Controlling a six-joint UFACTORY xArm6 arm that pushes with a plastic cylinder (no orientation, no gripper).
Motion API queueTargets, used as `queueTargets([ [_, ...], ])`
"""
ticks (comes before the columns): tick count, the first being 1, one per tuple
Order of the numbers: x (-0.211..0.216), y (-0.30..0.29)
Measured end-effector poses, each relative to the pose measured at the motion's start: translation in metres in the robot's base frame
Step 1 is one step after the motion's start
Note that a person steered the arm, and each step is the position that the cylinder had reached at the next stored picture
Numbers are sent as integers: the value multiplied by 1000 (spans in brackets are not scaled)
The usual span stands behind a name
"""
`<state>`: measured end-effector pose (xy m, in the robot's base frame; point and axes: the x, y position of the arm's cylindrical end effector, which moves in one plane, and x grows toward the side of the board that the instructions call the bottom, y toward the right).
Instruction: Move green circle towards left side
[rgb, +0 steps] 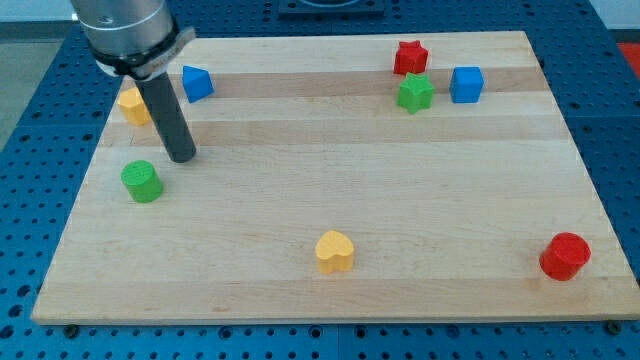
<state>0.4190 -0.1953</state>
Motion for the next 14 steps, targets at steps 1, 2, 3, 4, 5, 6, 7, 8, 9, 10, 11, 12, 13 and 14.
queueTargets([
  [1,3,-27],
  [2,23,-49],
  [3,49,-49],
  [4,94,-48],
  [5,127,-48],
  [6,121,-48],
  [7,82,-64],
  [8,60,-77],
  [9,70,-16],
  [10,95,-10],
  [11,99,1],
  [12,108,2],
  [13,99,34],
  [14,101,81],
])
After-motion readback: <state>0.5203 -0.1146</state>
